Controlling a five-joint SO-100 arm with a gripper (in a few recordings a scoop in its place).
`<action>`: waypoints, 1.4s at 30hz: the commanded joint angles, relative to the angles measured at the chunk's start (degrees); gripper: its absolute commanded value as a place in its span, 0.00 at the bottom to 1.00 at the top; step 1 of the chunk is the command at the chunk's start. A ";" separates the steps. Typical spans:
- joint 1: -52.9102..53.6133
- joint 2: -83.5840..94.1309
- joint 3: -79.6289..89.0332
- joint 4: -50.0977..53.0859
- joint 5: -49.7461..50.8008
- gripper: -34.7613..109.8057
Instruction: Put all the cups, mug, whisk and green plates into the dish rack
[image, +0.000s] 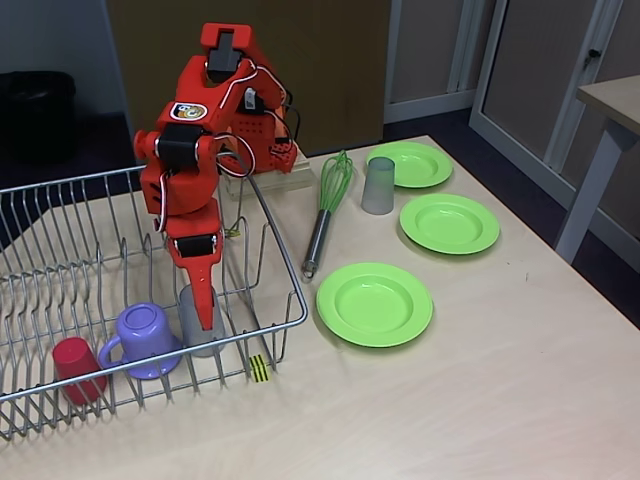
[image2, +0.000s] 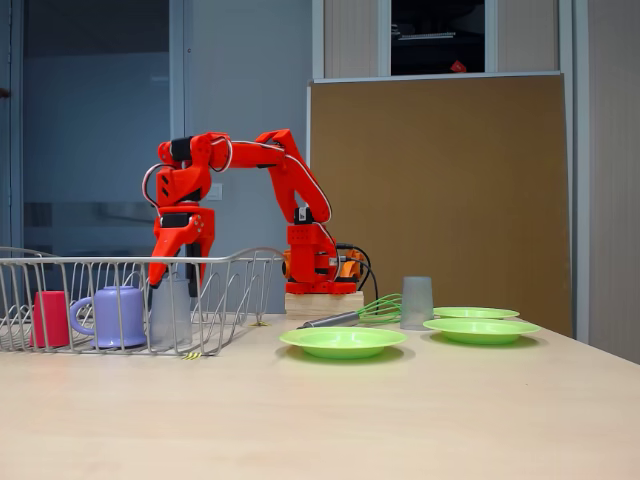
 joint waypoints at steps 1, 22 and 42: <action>0.18 4.22 -3.25 3.52 -1.05 0.60; -19.34 37.44 11.69 16.52 16.52 0.59; -57.04 56.25 39.20 14.15 64.86 0.58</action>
